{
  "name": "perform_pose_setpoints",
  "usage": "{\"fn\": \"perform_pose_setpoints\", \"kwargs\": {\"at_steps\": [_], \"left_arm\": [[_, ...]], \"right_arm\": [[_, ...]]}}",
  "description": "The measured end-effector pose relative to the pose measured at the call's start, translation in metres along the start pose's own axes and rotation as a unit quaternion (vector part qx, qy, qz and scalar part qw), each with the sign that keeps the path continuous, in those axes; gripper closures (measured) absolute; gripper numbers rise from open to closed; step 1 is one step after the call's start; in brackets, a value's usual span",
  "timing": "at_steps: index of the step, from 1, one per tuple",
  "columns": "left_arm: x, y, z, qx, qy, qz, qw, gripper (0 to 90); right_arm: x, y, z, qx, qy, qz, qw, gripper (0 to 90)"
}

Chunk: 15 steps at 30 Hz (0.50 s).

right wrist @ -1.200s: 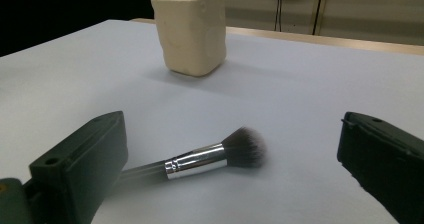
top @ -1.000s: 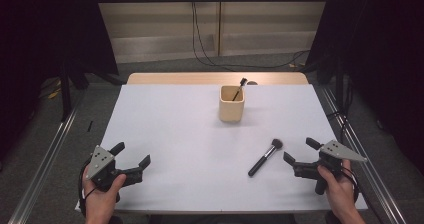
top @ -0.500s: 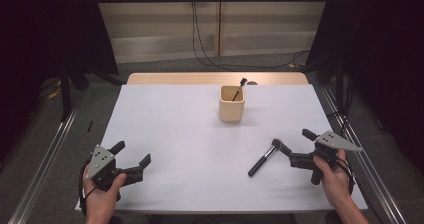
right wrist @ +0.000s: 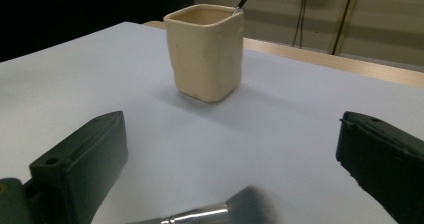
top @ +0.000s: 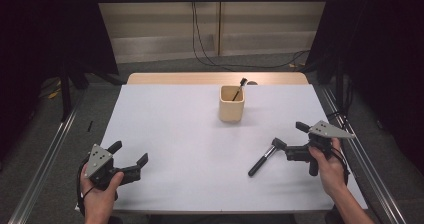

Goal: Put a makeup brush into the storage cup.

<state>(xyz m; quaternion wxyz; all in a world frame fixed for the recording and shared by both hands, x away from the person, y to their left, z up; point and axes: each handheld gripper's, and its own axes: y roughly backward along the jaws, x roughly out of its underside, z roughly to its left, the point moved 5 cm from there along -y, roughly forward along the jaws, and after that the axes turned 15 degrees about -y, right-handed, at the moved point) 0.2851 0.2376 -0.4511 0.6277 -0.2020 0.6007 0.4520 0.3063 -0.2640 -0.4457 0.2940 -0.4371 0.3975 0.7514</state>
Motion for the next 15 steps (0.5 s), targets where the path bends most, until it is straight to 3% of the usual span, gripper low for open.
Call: {"fn": "perform_pose_setpoints", "kwargs": {"at_steps": [6, 15], "left_arm": [[-0.001, 0.000, 0.003, -0.015, -0.001, 0.002, 0.9999, 2.6], [-0.001, 0.001, 0.002, -0.006, 0.001, -0.001, 1.0000, 2.5]], "right_arm": [[-0.014, -0.014, 0.005, -0.011, 0.014, 0.000, 0.9998, 0.0], [-0.026, -0.037, 0.006, -0.023, 0.019, 0.020, 0.9994, 0.3]]}}
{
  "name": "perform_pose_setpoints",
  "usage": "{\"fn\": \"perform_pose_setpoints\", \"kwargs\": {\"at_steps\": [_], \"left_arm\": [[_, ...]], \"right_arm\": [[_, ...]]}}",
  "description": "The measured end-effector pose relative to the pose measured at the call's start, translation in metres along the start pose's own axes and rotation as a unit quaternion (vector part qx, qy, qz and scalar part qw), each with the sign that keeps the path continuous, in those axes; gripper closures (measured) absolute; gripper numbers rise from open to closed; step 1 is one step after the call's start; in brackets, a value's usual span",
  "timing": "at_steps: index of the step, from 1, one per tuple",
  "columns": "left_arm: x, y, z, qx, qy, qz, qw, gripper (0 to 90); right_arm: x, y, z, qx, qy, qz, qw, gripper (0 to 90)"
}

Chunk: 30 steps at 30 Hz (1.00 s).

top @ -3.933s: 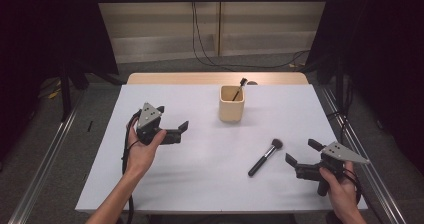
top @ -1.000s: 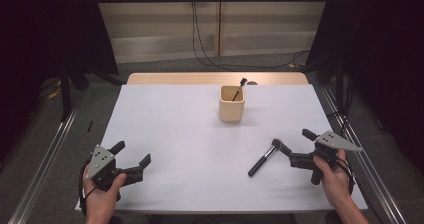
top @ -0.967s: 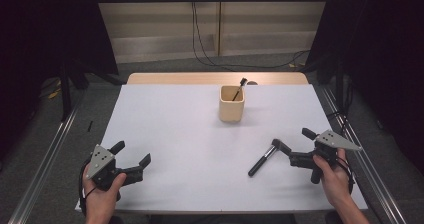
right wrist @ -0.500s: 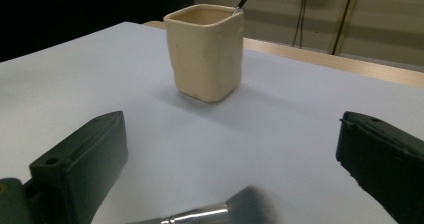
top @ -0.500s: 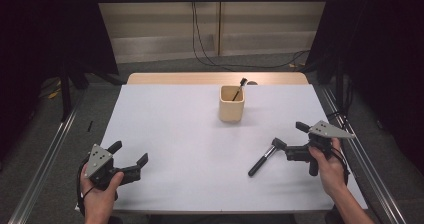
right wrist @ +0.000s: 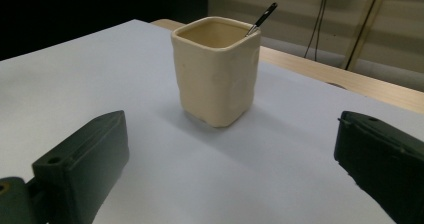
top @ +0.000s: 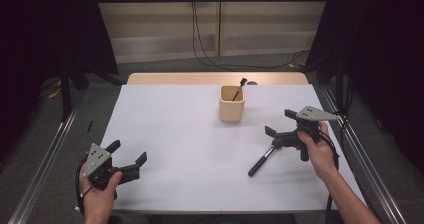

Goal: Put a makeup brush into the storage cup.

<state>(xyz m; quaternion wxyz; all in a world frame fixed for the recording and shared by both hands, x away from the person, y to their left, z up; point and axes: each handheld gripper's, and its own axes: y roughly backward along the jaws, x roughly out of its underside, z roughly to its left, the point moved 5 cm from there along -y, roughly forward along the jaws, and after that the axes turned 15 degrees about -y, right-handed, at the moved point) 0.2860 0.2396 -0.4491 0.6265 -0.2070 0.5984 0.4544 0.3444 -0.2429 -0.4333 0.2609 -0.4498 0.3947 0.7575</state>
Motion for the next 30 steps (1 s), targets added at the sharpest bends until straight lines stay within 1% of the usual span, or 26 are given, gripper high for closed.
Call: {"fn": "perform_pose_setpoints", "kwargs": {"at_steps": [1, 2, 3, 4, 5, 6, 7, 11, 13, 15, 16, 17, 18, 19, 21, 22, 23, 24, 25, 26, 27, 28, 29, 30], "left_arm": [[0.000, 0.000, 0.000, -0.001, 0.000, 0.000, 1.0000, 2.5], [0.001, 0.001, 0.001, -0.001, 0.000, 0.001, 1.0000, 2.5], [0.001, 0.001, 0.002, -0.002, 0.000, 0.002, 1.0000, 2.5], [0.001, 0.001, 0.002, -0.002, 0.000, 0.002, 1.0000, 2.5], [0.001, 0.001, 0.002, -0.003, 0.000, 0.002, 1.0000, 2.5], [0.001, 0.001, 0.002, -0.003, 0.001, 0.001, 1.0000, 2.5], [0.001, 0.001, 0.003, -0.004, 0.000, 0.001, 1.0000, 2.5], [0.001, 0.001, 0.003, -0.003, 0.000, 0.001, 1.0000, 2.5], [0.001, 0.000, 0.003, -0.001, 0.000, 0.001, 1.0000, 2.5], [0.001, 0.000, 0.003, -0.002, 0.001, 0.001, 1.0000, 2.5], [0.001, -0.001, 0.003, 0.000, 0.000, 0.001, 1.0000, 2.6], [0.001, -0.001, 0.003, 0.000, -0.001, 0.002, 1.0000, 2.6], [0.001, -0.001, 0.003, 0.000, -0.001, 0.001, 1.0000, 2.6], [0.001, -0.001, 0.003, 0.000, -0.001, 0.000, 1.0000, 2.6], [0.001, 0.000, 0.003, 0.002, 0.000, 0.000, 1.0000, 2.6], [0.001, 0.000, 0.002, 0.005, -0.001, 0.000, 1.0000, 2.7], [0.000, 0.000, 0.001, 0.006, 0.000, -0.001, 1.0000, 2.7], [0.000, 0.000, 0.000, 0.007, -0.003, -0.001, 1.0000, 2.7], [-0.001, 0.000, 0.000, 0.007, -0.004, -0.002, 1.0000, 2.6], [-0.001, 0.000, -0.001, 0.008, -0.004, -0.002, 1.0000, 2.6], [-0.001, 0.000, -0.001, 0.008, -0.003, -0.002, 1.0000, 2.6], [0.000, 0.000, 0.000, 0.008, -0.003, -0.002, 1.0000, 2.6], [0.000, 0.000, 0.000, 0.008, -0.002, 0.000, 1.0000, 2.6], [0.000, 0.000, 0.001, 0.007, 0.000, 0.000, 1.0000, 2.7]], "right_arm": [[-0.004, -0.005, 0.002, -0.007, 0.010, 0.006, 0.9999, 0.3], [-0.004, -0.006, 0.003, -0.011, 0.009, 0.012, 0.9998, 0.3], [-0.006, -0.007, 0.004, -0.020, 0.005, 0.023, 0.9995, 0.3], [-0.007, -0.009, 0.005, -0.025, 0.003, 0.027, 0.9993, 0.3], [-0.007, -0.010, 0.006, -0.026, 0.006, 0.033, 0.9991, 1.1], [-0.007, -0.010, 0.006, -0.026, 0.006, 0.033, 0.9991, 1.1], [-0.009, -0.012, 0.007, -0.029, 0.013, 0.052, 0.9981, 2.8], [-0.010, -0.014, 0.007, -0.027, 0.014, 0.075, 0.9967, 2.7], [-0.010, -0.014, 0.007, -0.028, 0.012, 0.078, 0.9965, 2.7], [-0.010, -0.014, 0.007, -0.022, 0.019, 0.088, 0.9957, 2.7], [-0.009, -0.015, 0.006, -0.015, 0.021, 0.098, 0.9949, 2.4], [-0.009, -0.015, 0.006, -0.018, 0.018, 0.102, 0.9944, 2.2], [-0.008, -0.015, 0.006, -0.023, 0.018, 0.112, 0.9932, 2.2], [-0.008, -0.015, 0.006, -0.023, 0.018, 0.112, 0.9932, 2.2], [-0.007, -0.014, 0.006, -0.024, 0.025, 0.130, 0.9910, 2.3], [-0.006, -0.014, 0.007, -0.026, 0.034, 0.148, 0.9881, 1.9], [-0.006, -0.014, 0.007, -0.026, 0.034, 0.148, 0.9881, 1.9], [-0.006, -0.014, 0.007, -0.029, 0.038, 0.156, 0.9867, 1.9], [-0.005, -0.014, 0.007, -0.032, 0.048, 0.177, 0.9825, 2.0], [-0.005, -0.014, 0.007, -0.032, 0.048, 0.177, 0.9825, 2.0], [-0.005, -0.015, 0.007, -0.032, 0.054, 0.183, 0.9811, 2.0], [-0.005, -0.015, 0.008, -0.037, 0.069, 0.198, 0.9772, 4.1], [-0.005, -0.015, 0.008, -0.037, 0.069, 0.198, 0.9772, 4.1], [-0.005, -0.015, 0.008, -0.041, 0.075, 0.204, 0.9754, 4.8]]}}
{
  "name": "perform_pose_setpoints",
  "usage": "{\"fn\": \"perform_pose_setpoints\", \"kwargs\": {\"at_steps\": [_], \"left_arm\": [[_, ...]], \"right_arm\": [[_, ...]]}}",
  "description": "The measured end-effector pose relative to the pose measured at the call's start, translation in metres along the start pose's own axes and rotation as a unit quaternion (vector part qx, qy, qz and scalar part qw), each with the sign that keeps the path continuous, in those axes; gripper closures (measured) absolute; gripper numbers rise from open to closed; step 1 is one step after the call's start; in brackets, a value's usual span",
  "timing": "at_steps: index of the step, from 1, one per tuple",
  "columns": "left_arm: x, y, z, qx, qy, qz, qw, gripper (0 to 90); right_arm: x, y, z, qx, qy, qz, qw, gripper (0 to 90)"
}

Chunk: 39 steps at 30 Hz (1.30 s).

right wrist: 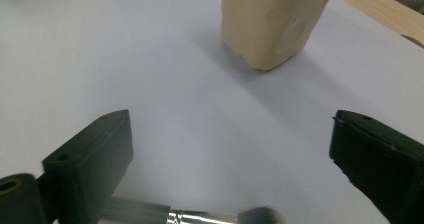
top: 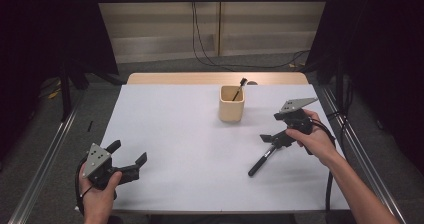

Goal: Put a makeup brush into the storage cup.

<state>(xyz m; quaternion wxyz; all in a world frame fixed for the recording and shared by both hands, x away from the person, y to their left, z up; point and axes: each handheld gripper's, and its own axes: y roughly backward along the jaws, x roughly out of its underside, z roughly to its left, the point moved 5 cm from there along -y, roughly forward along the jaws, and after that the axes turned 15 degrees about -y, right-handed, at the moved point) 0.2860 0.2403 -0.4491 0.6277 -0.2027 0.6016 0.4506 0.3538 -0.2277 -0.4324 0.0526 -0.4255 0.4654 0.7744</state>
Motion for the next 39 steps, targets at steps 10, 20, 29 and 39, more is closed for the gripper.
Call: {"fn": "perform_pose_setpoints", "kwargs": {"at_steps": [10, 20, 29, 39], "left_arm": [[-0.001, 0.001, 0.000, -0.003, -0.004, -0.003, 1.0000, 3.1], [-0.002, 0.001, 0.000, -0.002, -0.005, -0.005, 1.0000, 3.3], [-0.002, -0.001, -0.001, -0.001, -0.008, -0.003, 1.0000, 3.3], [-0.002, -0.001, -0.002, 0.008, -0.016, -0.004, 0.9998, 5.1]], "right_arm": [[0.002, -0.003, 0.003, -0.031, 0.036, 0.110, 0.9928, 4.5], [0.007, -0.012, 0.003, -0.040, 0.073, 0.170, 0.9820, 9.4], [0.014, -0.021, 0.010, -0.052, 0.137, 0.217, 0.9652, 6.5], [0.022, -0.029, 0.018, -0.086, 0.191, 0.256, 0.9438, 6.8]]}}
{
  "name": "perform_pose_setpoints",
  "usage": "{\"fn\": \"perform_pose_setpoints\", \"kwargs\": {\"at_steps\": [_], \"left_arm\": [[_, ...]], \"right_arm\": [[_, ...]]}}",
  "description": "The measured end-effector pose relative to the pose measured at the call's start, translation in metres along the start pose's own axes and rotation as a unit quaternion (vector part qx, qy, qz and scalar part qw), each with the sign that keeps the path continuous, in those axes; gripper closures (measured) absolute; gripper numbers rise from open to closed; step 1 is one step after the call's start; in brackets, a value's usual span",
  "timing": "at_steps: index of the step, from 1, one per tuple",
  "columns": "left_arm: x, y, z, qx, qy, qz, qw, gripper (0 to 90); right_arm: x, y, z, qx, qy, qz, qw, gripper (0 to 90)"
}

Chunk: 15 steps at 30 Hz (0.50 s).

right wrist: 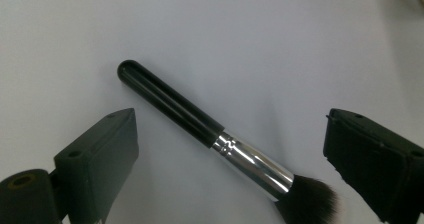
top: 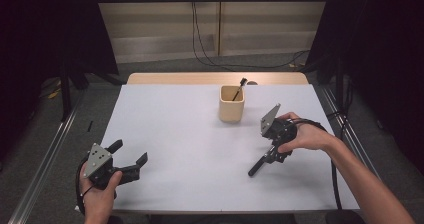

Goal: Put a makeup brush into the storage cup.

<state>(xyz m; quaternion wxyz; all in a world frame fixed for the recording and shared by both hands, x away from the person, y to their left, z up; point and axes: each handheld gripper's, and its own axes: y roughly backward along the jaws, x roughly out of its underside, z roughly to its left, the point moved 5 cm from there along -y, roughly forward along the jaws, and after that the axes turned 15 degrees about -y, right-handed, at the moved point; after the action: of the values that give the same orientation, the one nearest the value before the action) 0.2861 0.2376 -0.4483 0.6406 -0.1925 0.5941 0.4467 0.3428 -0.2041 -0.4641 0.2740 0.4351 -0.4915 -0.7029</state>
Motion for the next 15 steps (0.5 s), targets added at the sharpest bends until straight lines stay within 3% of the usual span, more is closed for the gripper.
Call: {"fn": "perform_pose_setpoints", "kwargs": {"at_steps": [2, 5, 7, 15], "left_arm": [[0.000, 0.000, 0.000, -0.001, 0.000, 0.001, 1.0000, 4.9], [0.000, 0.000, 0.000, -0.001, -0.001, 0.001, 1.0000, 4.8], [0.000, 0.001, 0.000, -0.002, -0.002, 0.001, 1.0000, 4.7], [0.000, 0.001, 0.000, -0.001, -0.001, 0.002, 1.0000, 4.9]], "right_arm": [[0.002, -0.006, 0.000, 0.005, 0.012, 0.022, 0.9997, 7.5], [0.004, -0.009, 0.000, 0.008, 0.007, 0.038, 0.9992, 8.4], [0.004, -0.013, -0.004, 0.014, 0.021, 0.039, 0.9989, 11.5], [0.007, -0.022, -0.004, 0.019, 0.013, 0.060, 0.9979, 14.8]]}}
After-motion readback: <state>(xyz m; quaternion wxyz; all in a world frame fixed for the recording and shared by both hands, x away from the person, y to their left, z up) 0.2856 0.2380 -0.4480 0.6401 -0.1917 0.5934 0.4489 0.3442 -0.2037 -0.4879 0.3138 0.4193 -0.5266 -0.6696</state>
